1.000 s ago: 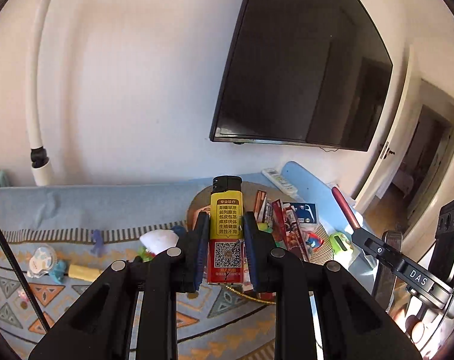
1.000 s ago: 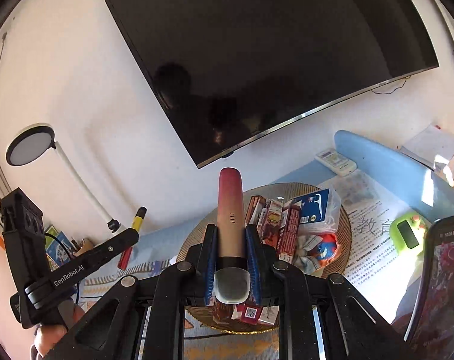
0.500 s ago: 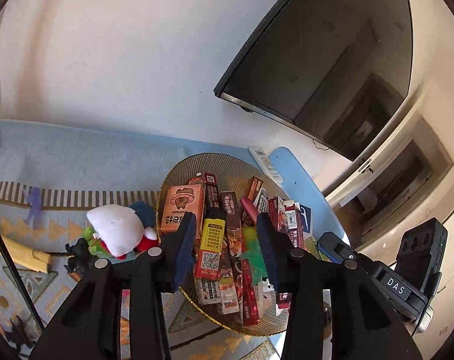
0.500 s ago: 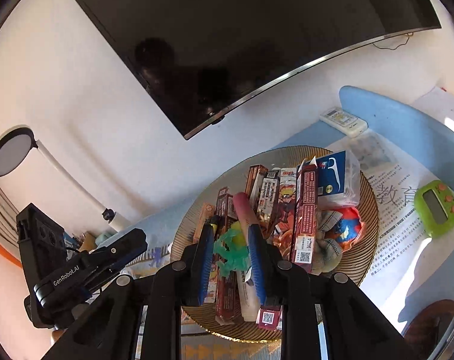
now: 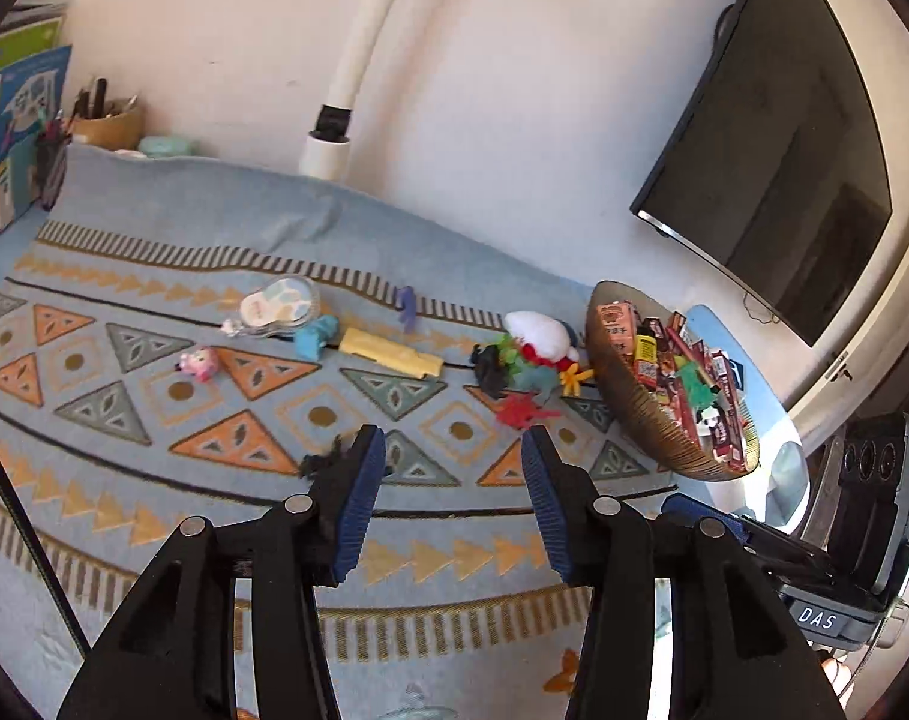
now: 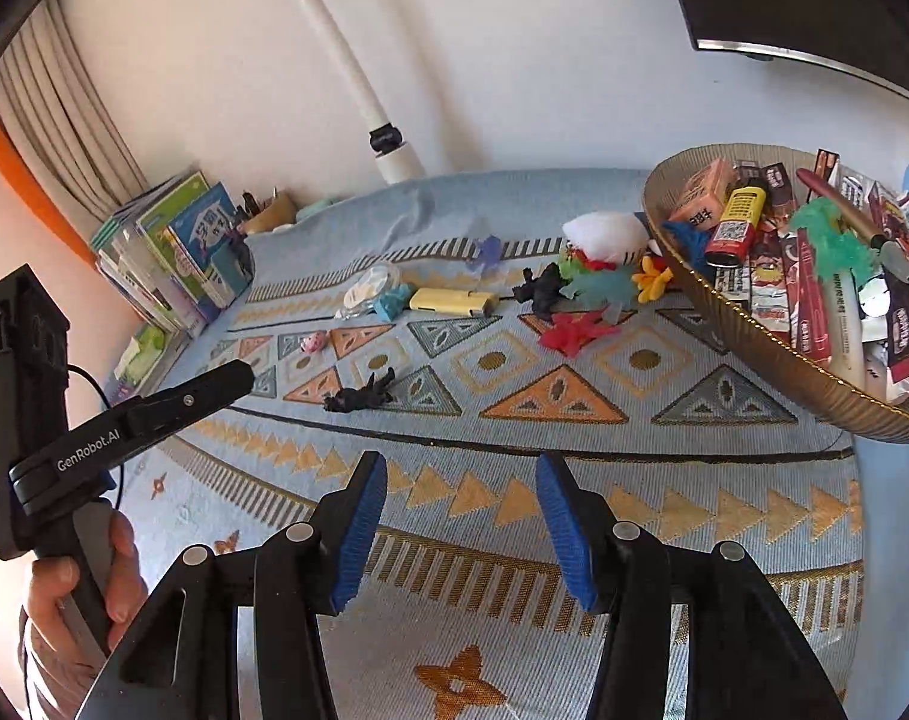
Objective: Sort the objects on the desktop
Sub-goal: 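Carry the lighter box and pink tube over the gold bowl and open both grippers, then return to the pile and grasp the black dinosaur figure with the left gripper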
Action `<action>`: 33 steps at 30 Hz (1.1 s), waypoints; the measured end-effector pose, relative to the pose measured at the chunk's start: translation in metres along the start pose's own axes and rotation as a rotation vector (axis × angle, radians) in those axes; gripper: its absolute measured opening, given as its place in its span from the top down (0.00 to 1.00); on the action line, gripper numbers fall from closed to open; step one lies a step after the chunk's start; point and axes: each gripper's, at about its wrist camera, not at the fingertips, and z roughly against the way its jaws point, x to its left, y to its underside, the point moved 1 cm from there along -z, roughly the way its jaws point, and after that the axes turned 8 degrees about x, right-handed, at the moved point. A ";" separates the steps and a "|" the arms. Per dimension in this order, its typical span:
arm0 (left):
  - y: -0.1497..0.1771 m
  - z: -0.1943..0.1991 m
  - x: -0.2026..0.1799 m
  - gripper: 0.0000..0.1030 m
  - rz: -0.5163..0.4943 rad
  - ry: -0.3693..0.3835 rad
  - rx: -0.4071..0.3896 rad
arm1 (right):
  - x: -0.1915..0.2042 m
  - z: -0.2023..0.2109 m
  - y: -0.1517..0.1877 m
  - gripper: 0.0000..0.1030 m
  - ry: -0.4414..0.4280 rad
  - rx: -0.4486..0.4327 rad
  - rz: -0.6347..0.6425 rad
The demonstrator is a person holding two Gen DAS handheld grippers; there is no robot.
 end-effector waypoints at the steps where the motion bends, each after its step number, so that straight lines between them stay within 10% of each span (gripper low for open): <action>1: 0.006 0.003 0.014 0.55 0.025 -0.039 0.000 | 0.000 -0.008 0.001 0.51 0.017 0.004 0.007; 7: 0.029 -0.011 0.083 0.55 0.124 -0.250 0.030 | -0.014 -0.025 0.005 0.51 0.013 -0.003 -0.032; 33: 0.036 -0.029 0.090 0.32 0.146 -0.201 0.035 | -0.019 -0.028 0.006 0.51 0.011 0.026 -0.074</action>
